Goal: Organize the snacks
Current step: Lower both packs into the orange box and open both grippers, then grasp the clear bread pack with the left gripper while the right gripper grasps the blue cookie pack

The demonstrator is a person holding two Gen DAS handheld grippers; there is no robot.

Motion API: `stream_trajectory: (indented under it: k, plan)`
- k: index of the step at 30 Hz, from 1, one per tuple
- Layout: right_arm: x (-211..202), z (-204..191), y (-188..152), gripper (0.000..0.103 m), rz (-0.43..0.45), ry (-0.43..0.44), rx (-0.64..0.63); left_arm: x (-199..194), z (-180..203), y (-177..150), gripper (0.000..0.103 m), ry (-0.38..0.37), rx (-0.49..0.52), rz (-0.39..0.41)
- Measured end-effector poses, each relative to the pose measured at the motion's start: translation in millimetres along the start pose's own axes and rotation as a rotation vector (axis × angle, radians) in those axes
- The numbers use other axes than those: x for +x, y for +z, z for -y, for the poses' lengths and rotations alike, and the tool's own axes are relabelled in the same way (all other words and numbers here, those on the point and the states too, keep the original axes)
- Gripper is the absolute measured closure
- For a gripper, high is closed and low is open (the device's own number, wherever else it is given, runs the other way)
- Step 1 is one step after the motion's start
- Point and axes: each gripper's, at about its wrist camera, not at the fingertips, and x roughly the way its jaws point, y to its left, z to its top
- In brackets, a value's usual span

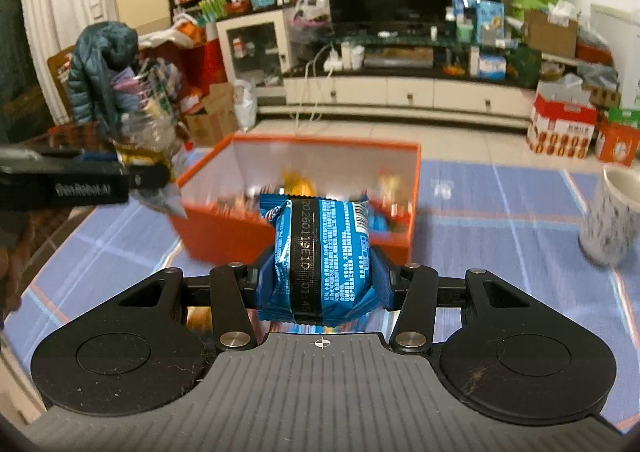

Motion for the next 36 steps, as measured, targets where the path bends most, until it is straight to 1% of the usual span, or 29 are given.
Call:
stream_trajectory:
  k: [3, 6, 7, 8, 9, 10, 11, 12, 13, 14, 15, 17, 18, 20, 22, 25, 28, 31, 32, 33, 34, 36]
  plan:
    - [23.5, -2.1, 29.2, 0.068, 0.009, -0.001, 0.001, 22.8, -2.7, 15.4, 0.055, 0.026, -0.011, -0.010]
    - [52.4, -4.4, 57.9, 0.068, 0.010, -0.020, -0.007, 46.0, -6.2, 31.0, 0.055, 0.044, -0.033, -0.011]
    - [61.4, -5.9, 64.7, 0.068, 0.006, -0.027, -0.010, 54.0, -8.1, 36.1, 0.052, 0.052, -0.045, -0.005]
    - [72.2, -5.9, 71.9, 0.066, -0.005, -0.035, -0.009, 62.1, -10.1, 40.1, 0.036, 0.060, -0.055, 0.001]
    - [83.2, -5.8, 78.2, 0.060, -0.026, -0.038, -0.011, 69.6, -12.3, 43.2, 0.024, 0.062, -0.064, -0.009]
    - [90.2, -5.9, 82.4, 0.058, -0.042, -0.045, -0.011, 72.1, -14.4, 44.3, 0.012, 0.061, -0.070, -0.016]
    - [91.8, -4.2, 85.4, 0.057, -0.043, -0.057, 0.000, 67.0, -16.9, 42.9, 0.011, 0.058, -0.075, -0.003]
    - [84.8, -2.0, 85.8, 0.057, -0.031, -0.059, 0.011, 57.0, -19.7, 39.2, 0.010, 0.047, -0.072, 0.023]
    - [72.7, 0.1, 83.9, 0.056, -0.006, -0.045, 0.016, 47.3, -21.9, 35.0, 0.007, 0.037, -0.067, 0.043]
    - [58.6, 3.8, 79.7, 0.049, 0.022, -0.034, 0.018, 34.1, -25.0, 26.9, 0.001, 0.027, -0.062, 0.062]
    - [44.3, 4.7, 72.6, 0.043, 0.047, -0.034, 0.016, 22.6, -27.9, 18.5, 0.001, 0.015, -0.058, 0.075]
    - [14.4, 8.1, 49.1, 0.038, 0.087, -0.056, -0.003, -0.8, -34.6, -8.0, 0.001, -0.006, -0.054, 0.082]
    - [0.9, 11.3, 32.3, 0.035, 0.098, -0.075, -0.001, -8.7, -37.8, -21.5, 0.001, -0.005, -0.061, 0.075]
    - [-11.1, 16.7, 4.2, 0.035, 0.078, -0.094, 0.018, -22.2, -47.0, -54.3, 0.001, 0.002, -0.109, 0.041]
    - [-11.9, 20.1, -25.2, 0.035, 0.048, -0.097, 0.047, -28.1, -55.4, -84.7, 0.001, 0.017, -0.165, 0.002]
    - [8.4, 18.6, -58.9, 0.035, -0.005, -0.084, 0.091, -24.9, -68.3, -117.8, 0.001, 0.063, -0.255, -0.057]
    - [38.6, 9.4, -75.1, 0.035, -0.063, -0.114, 0.061, -10.5, -81.6, -132.1, 0.001, 0.119, -0.335, -0.125]
    - [65.1, 4.9, -76.6, 0.034, -0.108, -0.135, 0.102, 2.7, -87.7, -134.2, 0.001, 0.150, -0.397, -0.139]
    - [73.5, 2.0, -73.8, 0.031, -0.116, -0.133, 0.112, 6.4, -88.5, -134.1, 0.001, 0.152, -0.422, -0.144]
    - [82.4, -3.2, -71.4, 0.026, -0.128, -0.139, 0.103, 10.1, -88.3, -134.9, 0.001, 0.147, -0.437, -0.148]
    - [90.3, -9.1, -69.8, 0.025, -0.138, -0.157, 0.080, 14.9, -87.0, -134.9, 0.001, 0.145, -0.443, -0.157]
    - [107.5, -18.2, -73.2, 0.026, -0.163, -0.198, 0.029, 22.7, -83.9, -138.4, 0.001, 0.173, -0.445, -0.168]
